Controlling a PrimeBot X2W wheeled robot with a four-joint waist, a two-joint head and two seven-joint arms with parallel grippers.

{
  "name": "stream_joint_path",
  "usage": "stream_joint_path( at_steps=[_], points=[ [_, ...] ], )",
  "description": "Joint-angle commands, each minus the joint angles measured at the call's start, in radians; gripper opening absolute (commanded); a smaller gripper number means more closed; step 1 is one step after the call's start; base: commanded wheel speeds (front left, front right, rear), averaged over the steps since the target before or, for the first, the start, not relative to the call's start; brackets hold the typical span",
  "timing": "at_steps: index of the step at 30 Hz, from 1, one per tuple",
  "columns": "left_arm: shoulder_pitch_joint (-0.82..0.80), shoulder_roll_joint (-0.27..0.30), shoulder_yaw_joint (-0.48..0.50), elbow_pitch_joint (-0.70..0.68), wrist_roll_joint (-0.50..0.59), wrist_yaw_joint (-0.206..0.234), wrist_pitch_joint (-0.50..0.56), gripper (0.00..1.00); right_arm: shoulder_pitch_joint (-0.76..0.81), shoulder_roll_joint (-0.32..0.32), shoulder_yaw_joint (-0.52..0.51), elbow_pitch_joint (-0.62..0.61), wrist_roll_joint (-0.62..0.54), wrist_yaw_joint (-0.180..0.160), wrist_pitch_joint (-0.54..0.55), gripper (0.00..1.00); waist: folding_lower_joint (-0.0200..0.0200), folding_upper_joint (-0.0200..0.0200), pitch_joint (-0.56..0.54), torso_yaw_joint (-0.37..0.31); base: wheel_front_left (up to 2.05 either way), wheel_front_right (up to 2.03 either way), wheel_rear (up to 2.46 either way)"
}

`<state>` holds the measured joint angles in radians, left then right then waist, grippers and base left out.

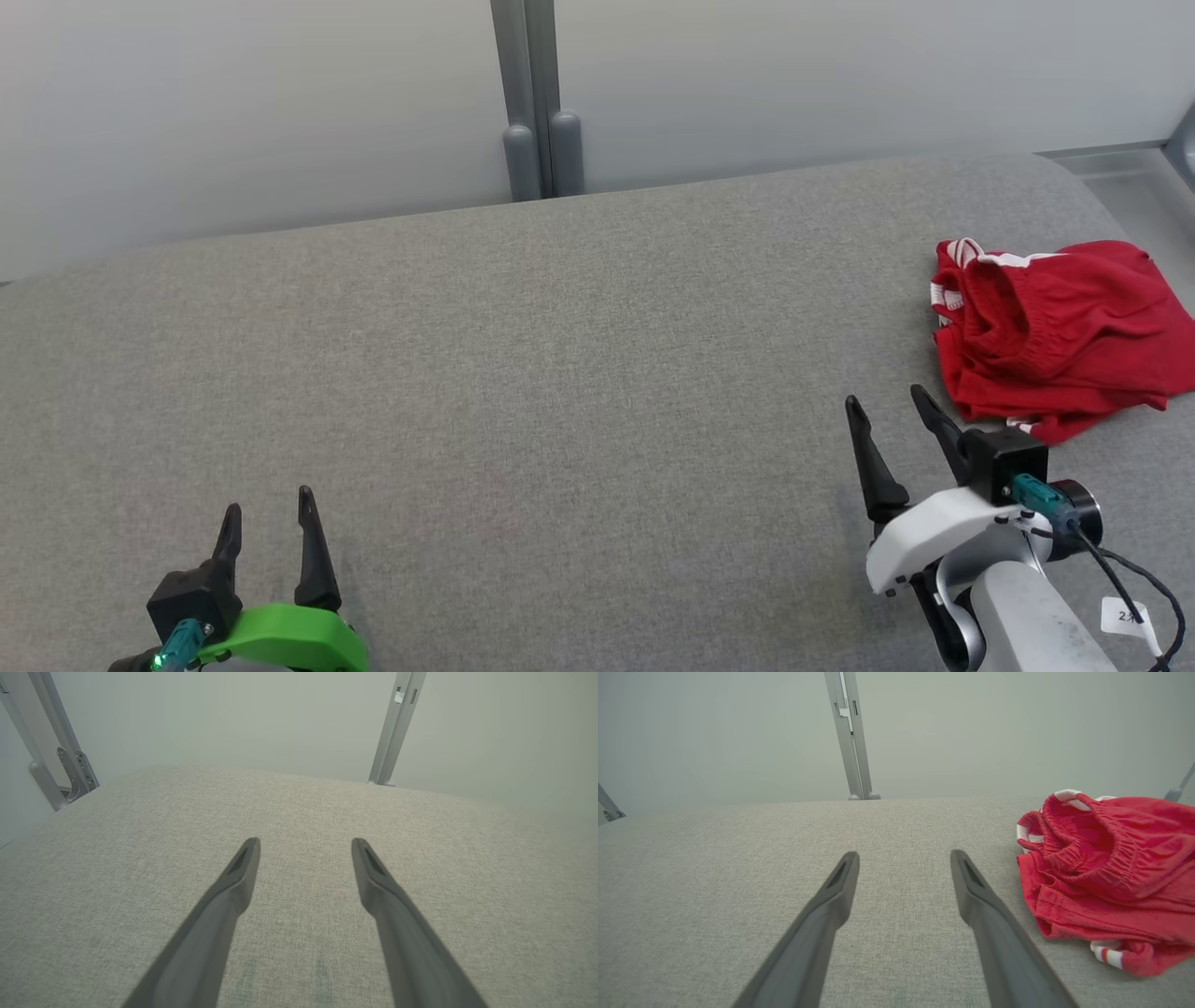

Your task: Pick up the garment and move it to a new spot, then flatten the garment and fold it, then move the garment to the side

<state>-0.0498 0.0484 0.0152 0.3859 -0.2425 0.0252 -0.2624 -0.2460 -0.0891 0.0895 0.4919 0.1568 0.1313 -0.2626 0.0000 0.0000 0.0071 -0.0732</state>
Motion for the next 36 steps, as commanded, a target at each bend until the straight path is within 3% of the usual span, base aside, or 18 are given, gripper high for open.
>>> stream_joint_path(
  at_steps=[1, 13, 36],
  points=[
    [0.018, 0.005, 0.002, -0.003, 0.002, -0.004, -0.002, 1.00, 0.017, 0.000, 0.004, -0.007, -0.012, -0.001, -0.003, 1.00, 0.0000, 0.0000, -0.009, 0.000, 0.00, 0.00, 0.00],
    [0.033, 0.005, -0.016, 0.008, 0.038, -0.022, -0.002, 1.00, 0.048, 0.018, -0.005, -0.026, -0.099, -0.002, -0.003, 1.00, 0.0000, 0.0000, -0.031, 0.009, 0.00, 0.00, 0.00],
    [0.035, 0.005, -0.039, 0.017, 0.035, -0.031, -0.002, 1.00, 0.065, 0.031, -0.036, -0.014, -0.116, -0.002, -0.003, 1.00, 0.0000, 0.0000, -0.028, 0.021, 0.00, 0.00, 0.00]
  ],
)
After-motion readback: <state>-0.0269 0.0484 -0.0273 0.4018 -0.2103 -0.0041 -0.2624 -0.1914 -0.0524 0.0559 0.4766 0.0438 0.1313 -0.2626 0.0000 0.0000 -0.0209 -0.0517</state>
